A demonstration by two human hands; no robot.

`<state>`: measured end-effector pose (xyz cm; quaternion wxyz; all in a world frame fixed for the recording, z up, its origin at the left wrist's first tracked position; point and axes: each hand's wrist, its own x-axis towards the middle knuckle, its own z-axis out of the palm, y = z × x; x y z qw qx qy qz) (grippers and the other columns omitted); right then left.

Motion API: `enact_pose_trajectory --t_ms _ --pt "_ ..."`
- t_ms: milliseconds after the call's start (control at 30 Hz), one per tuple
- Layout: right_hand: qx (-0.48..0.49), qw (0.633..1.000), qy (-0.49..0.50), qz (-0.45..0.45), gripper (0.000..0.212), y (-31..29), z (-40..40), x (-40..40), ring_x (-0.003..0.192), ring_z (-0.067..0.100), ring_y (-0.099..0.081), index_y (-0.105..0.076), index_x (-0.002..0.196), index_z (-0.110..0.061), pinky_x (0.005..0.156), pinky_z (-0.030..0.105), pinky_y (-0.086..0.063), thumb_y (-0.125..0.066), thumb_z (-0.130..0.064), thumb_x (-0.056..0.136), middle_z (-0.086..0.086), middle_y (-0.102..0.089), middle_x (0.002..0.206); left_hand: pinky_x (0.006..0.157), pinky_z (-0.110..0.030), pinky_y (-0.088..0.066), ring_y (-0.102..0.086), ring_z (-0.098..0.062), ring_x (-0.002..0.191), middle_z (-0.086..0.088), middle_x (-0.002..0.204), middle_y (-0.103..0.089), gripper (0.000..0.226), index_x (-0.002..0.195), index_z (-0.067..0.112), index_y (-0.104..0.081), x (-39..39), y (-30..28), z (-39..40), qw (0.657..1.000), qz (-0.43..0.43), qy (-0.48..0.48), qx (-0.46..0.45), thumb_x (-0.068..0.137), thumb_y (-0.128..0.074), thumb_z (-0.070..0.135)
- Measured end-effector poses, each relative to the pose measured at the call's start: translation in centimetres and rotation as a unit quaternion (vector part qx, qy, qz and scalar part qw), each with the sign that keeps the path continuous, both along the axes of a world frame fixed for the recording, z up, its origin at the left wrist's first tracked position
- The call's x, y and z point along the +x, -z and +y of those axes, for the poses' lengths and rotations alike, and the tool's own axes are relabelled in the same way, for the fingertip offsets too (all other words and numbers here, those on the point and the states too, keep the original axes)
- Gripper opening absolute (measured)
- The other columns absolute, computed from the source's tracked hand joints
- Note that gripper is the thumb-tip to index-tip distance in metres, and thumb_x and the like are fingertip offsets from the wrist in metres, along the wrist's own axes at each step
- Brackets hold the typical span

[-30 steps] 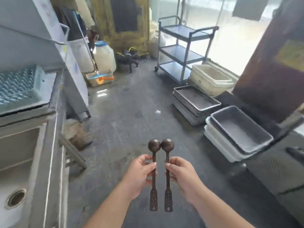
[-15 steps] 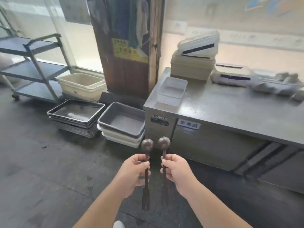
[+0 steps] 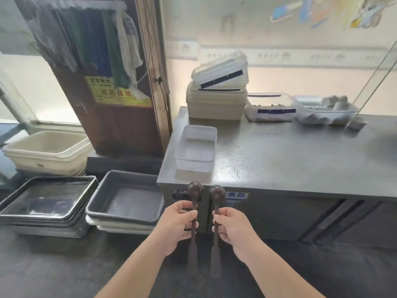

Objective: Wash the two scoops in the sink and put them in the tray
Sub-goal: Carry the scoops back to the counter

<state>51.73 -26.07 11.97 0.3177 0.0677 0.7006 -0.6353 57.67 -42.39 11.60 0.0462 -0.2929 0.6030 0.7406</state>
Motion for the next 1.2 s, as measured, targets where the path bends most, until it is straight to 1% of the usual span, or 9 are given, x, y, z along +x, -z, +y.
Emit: enact_pose_trajectory --t_ms 100,267,400,500,667,867,1000,1100,1200 --pt "-0.007 1.0 0.012 0.0 0.011 0.1 -3.6 -4.4 0.048 0.006 -0.054 -0.067 0.098 -0.008 0.055 0.022 -0.045 -0.057 -0.007 0.094 -0.001 -0.058 0.062 0.061 -0.03 -0.055 -0.07 -0.019 0.068 -0.003 0.076 -0.068 0.013 0.098 0.02 -0.069 -4.7 -0.3 -4.2 1.0 -0.002 0.008 -0.008 0.087 -0.066 0.014" --pt "-0.008 1.0 0.019 -0.012 0.013 0.5 -8.3 -11.8 0.07 0.016 -0.064 -0.069 0.097 -0.014 0.067 0.025 -0.051 -0.057 -0.012 0.095 0.004 -0.066 0.076 0.073 -0.03 -0.053 -0.071 -0.023 0.091 -0.007 0.096 -0.075 0.015 0.102 0.024 -0.068 -12.3 -0.7 -8.8 0.999 -0.026 0.01 -0.034 0.088 -0.068 0.021" --pt "-0.004 0.999 0.036 -0.007 0.018 1.7 -11.6 -19.0 0.076 0.02 -0.067 -0.071 0.092 -0.015 0.067 0.029 -0.054 -0.054 -0.009 0.095 0.007 -0.072 0.082 0.072 -0.033 -0.058 -0.072 -0.019 0.077 -0.006 0.089 -0.077 0.013 0.101 0.022 -0.07 -19.4 -0.3 -11.4 0.998 -0.029 0.013 -0.053 0.088 -0.067 0.018" --pt "0.005 0.998 0.058 -0.004 0.018 2.9 -13.8 -24.8 0.068 0.018 -0.067 -0.07 0.092 -0.013 0.065 0.029 -0.057 -0.054 -0.004 0.094 0.005 -0.069 0.078 0.061 -0.029 -0.055 -0.069 -0.017 0.07 -0.005 0.086 -0.076 0.014 0.102 0.018 -0.07 -25.2 0.7 -13.3 0.998 -0.027 0.0 -0.048 0.089 -0.065 0.013" --pt "0.005 0.997 0.064 -0.028 0.025 4.8 -17.3 -34.1 0.062 0.018 -0.06 -0.066 0.087 -0.012 0.06 0.028 -0.055 -0.047 0.003 0.092 0.005 -0.063 0.074 0.08 -0.036 -0.057 -0.071 -0.015 0.074 -0.006 0.087 -0.076 0.018 0.1 0.019 -0.068 -34.1 3.0 -15.8 0.997 -0.053 -0.018 -0.047 0.092 -0.059 0.007" --pt "0.065 0.996 0.044 -0.032 0.03 7.3 -20.9 -41.4 0.06 0.017 -0.061 -0.071 0.073 -0.019 0.062 0.033 -0.053 -0.048 -0.001 0.081 -0.002 -0.068 0.061 0.069 -0.029 -0.055 -0.065 -0.02 0.079 -0.008 0.09 -0.069 0.022 0.105 0.016 -0.064 -42.2 5.9 -17.7 0.993 -0.091 -0.037 -0.057 0.094 -0.051 0.001" --pt "0.104 0.992 0.053 -0.052 0.025 9.1 -22.9 -43.4 0.071 0.025 -0.067 -0.072 0.085 -0.016 0.066 0.036 -0.056 -0.054 -0.014 0.068 0.008 -0.074 0.08 0.073 -0.036 -0.056 -0.065 -0.024 0.077 -0.013 0.089 -0.068 0.025 0.108 0.01 -0.066 -45.5 9.0 -18.6 0.99 -0.122 -0.01 -0.065 0.093 -0.049 -0.002" --pt "0.179 0.982 0.037 -0.052 0.024 11.2 -24.1 -44.7 0.082 0.029 -0.068 -0.071 0.093 -0.013 0.07 0.035 -0.056 -0.057 -0.015 0.074 0.011 -0.073 0.091 0.086 -0.046 -0.057 -0.068 -0.03 0.085 -0.016 0.096 -0.071 0.027 0.109 0.009 -0.069 -47.1 11.9 -19.4 0.981 -0.154 0.036 -0.114 0.09 -0.052 0.0" --pt "0.243 0.968 0.03 -0.051 0.023 12.9 -24.6 -45.0 0.093 0.03 -0.066 -0.068 0.1 -0.012 0.066 0.027 -0.045 -0.056 -0.014 0.082 0.011 -0.072 0.102 0.075 -0.04 -0.057 -0.068 -0.035 0.087 -0.015 0.099 -0.072 0.021 0.101 0.015 -0.066 -47.5 14.4 -19.3 0.964 -0.187 0.07 -0.178 0.085 -0.053 0.009"
